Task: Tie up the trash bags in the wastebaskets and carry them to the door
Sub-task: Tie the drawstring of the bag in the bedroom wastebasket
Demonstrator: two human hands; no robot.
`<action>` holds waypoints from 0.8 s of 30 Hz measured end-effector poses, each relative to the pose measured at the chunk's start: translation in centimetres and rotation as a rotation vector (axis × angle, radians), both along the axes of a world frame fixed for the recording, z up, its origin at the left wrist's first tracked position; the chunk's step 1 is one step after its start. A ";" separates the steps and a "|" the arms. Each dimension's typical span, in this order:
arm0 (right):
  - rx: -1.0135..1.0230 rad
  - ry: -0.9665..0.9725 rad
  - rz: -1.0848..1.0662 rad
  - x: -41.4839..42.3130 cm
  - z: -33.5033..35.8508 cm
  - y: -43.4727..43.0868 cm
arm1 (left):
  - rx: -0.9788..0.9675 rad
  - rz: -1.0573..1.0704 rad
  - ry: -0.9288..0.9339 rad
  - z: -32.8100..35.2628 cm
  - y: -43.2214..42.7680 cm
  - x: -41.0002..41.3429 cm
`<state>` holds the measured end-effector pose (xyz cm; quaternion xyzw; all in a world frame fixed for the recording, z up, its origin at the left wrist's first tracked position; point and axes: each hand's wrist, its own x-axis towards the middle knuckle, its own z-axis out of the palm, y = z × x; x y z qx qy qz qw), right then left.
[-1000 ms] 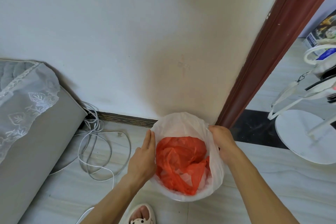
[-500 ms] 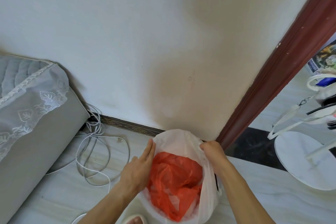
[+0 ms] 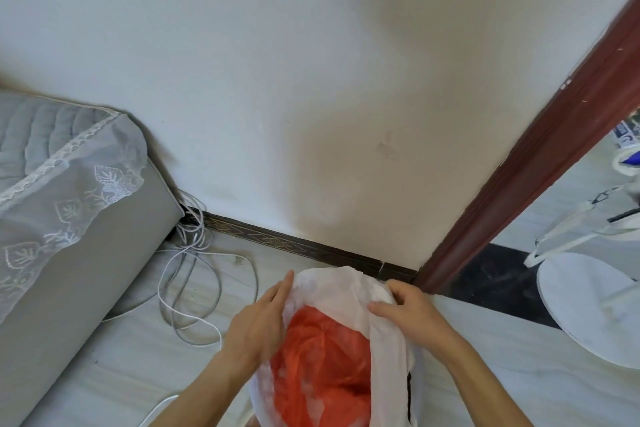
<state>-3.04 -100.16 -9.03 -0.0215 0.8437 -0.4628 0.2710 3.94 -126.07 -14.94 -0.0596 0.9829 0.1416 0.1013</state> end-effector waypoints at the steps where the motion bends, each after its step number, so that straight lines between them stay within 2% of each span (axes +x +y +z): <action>1: 0.029 -0.017 -0.036 0.0 -0.1 0.4 | -0.016 -0.031 0.014 0.2 0.2 -0.1; 4: 0.067 -0.068 -0.135 -0.2 -0.5 0.6 | 0.003 -0.080 0.026 0.6 0.2 -0.5; 11: 0.007 0.017 -0.299 -0.6 -0.3 -2.3 | 0.092 -0.120 0.096 1.3 -0.1 -0.8; 15: -0.154 0.024 -0.072 -0.4 1.1 -7.8 | 0.079 -0.090 0.085 1.9 1.3 -2.2; 17: -0.193 0.028 -0.018 0.1 2.4 -9.1 | 0.132 0.010 0.083 2.0 1.8 -2.8; 20: -0.269 0.088 -0.161 0.2 5.0 -6.0 | 0.317 0.274 0.103 2.2 0.2 -3.3; 21: -0.264 0.123 -0.185 0.2 5.7 -4.2 | 0.310 0.301 0.087 2.4 -0.5 -3.5; 24: -0.104 0.214 -0.190 1.0 5.9 1.2 | 0.134 0.187 -0.008 2.7 -1.9 -4.2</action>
